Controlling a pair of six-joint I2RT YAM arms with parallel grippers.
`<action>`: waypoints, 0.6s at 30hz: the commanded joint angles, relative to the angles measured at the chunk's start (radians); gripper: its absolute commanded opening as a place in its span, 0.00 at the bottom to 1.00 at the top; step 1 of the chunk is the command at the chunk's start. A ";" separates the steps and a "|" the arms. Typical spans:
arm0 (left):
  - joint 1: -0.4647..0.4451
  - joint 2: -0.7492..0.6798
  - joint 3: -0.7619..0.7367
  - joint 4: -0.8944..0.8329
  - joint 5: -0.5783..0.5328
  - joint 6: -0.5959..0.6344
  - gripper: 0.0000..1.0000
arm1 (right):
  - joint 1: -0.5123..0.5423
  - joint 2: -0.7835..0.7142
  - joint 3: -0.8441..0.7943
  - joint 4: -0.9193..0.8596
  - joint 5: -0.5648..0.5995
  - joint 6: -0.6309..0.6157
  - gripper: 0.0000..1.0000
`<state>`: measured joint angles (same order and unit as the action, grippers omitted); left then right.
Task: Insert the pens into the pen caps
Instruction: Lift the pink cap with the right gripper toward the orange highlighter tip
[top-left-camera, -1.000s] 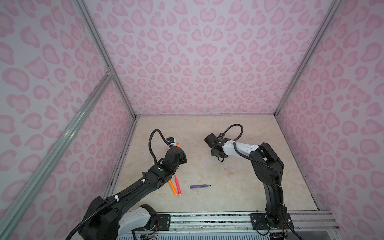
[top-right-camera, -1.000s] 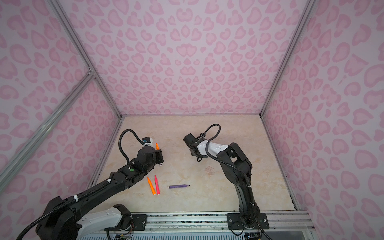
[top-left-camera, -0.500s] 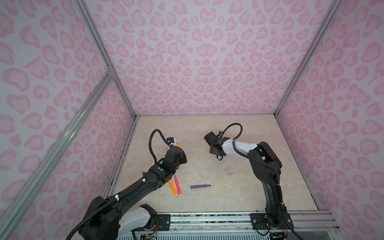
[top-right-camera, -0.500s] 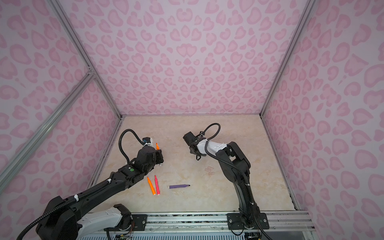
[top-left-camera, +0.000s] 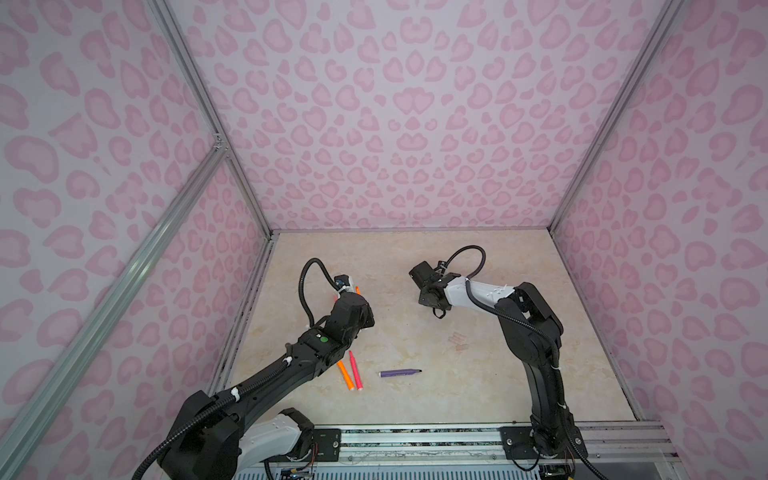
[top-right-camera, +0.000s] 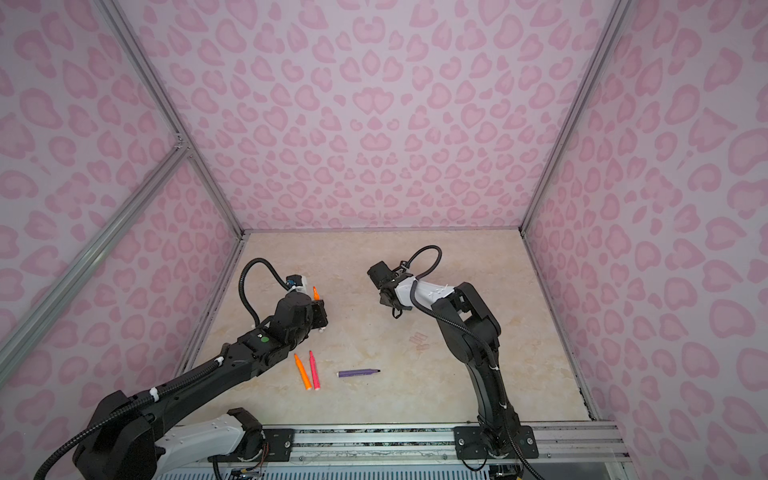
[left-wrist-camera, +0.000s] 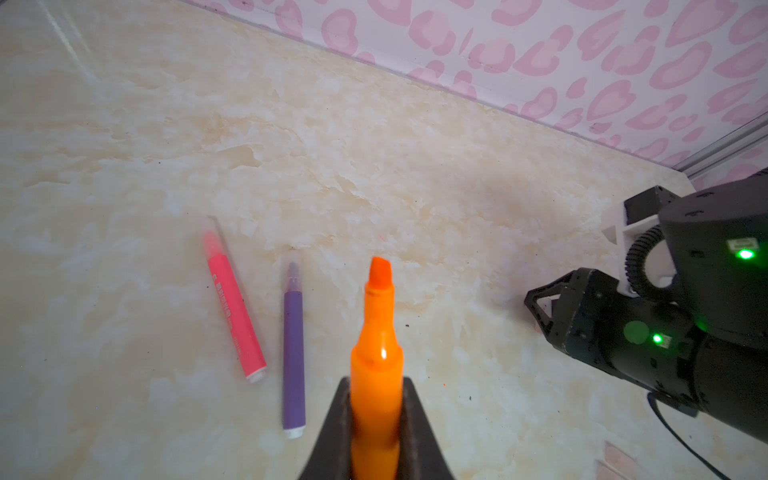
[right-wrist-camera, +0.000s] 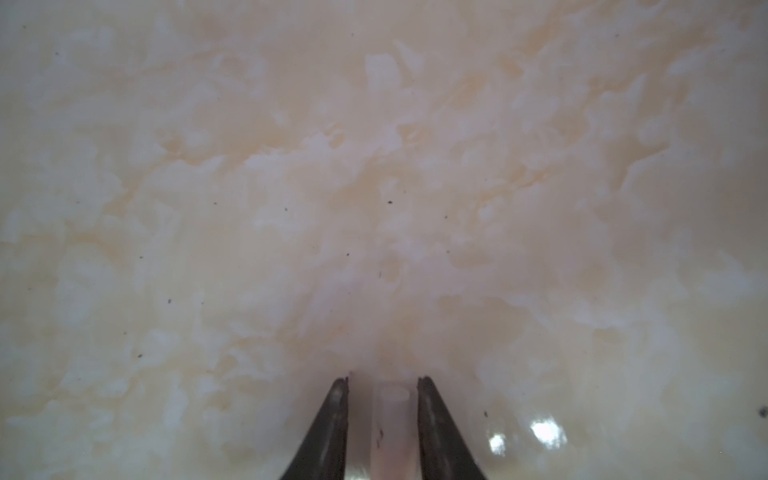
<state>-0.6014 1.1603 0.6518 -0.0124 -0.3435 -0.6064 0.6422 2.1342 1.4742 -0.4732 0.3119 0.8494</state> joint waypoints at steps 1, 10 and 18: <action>0.002 0.003 0.004 0.023 0.011 0.011 0.03 | -0.002 0.015 -0.014 -0.074 -0.022 -0.004 0.23; 0.002 0.006 -0.003 0.084 0.139 0.054 0.03 | 0.004 -0.011 -0.004 -0.063 -0.006 -0.004 0.07; -0.003 0.055 0.007 0.177 0.337 0.092 0.03 | 0.000 -0.128 -0.044 -0.041 0.047 -0.018 0.02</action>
<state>-0.6025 1.1984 0.6521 0.0780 -0.1215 -0.5430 0.6460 2.0388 1.4544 -0.5213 0.3229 0.8417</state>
